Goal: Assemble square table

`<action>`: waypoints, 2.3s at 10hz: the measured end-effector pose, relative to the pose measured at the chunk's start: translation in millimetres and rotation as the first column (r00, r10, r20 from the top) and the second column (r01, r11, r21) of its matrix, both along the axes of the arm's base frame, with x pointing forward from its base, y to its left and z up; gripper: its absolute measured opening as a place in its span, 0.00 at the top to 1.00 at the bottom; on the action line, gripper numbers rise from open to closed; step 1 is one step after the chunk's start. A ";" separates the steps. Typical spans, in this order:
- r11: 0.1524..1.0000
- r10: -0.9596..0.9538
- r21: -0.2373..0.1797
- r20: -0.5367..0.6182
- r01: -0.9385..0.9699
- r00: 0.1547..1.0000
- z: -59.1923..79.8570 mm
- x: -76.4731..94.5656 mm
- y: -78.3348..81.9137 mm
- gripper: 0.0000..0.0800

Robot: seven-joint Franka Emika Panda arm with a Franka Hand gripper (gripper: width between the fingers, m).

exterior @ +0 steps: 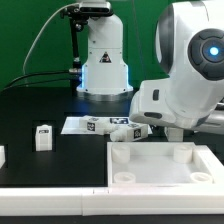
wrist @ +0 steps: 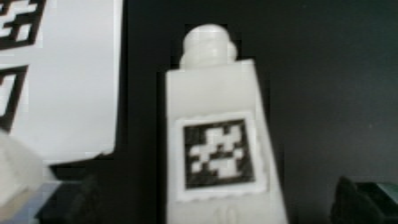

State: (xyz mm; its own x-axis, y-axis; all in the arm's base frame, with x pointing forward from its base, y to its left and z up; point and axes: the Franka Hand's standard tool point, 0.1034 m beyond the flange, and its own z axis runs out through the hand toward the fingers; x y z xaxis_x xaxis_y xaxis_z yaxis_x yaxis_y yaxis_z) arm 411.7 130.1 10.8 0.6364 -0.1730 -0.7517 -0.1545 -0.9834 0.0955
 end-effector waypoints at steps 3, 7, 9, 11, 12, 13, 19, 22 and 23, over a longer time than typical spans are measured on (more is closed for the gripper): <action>1.000 -0.003 -0.007 -0.005 0.003 1.000 -2.1 -0.9 -2.8 0.30; 1.000 0.009 0.002 -0.003 -0.009 1.000 2.9 1.3 -4.9 0.64; 0.999 0.019 0.032 0.019 -0.020 1.000 31.2 30.2 -17.6 0.64; 0.998 0.022 0.054 0.203 -0.034 0.979 75.3 72.5 -29.8 0.64; 0.997 0.051 0.038 0.317 -0.067 0.947 88.7 88.3 -31.5 0.64; 0.994 0.096 0.011 0.371 -0.108 0.924 87.1 78.8 -29.5 0.64; 0.982 0.150 -0.013 0.668 -0.191 0.728 135.3 122.9 -20.2 0.64; 0.983 0.132 -0.031 0.809 -0.183 0.573 132.4 132.7 -16.7 0.64; 0.983 0.129 -0.036 0.837 -0.182 0.532 131.3 134.7 -15.5 0.64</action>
Offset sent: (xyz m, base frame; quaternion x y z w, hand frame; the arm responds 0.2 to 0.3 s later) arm 0.0000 0.0000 0.0000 0.0000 0.0000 0.0000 1.0000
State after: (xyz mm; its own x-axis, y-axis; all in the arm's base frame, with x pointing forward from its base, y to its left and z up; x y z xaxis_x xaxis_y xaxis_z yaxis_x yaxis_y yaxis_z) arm 546.4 114.6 142.1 0.9917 0.0122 0.1281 0.0177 -0.9990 -0.0419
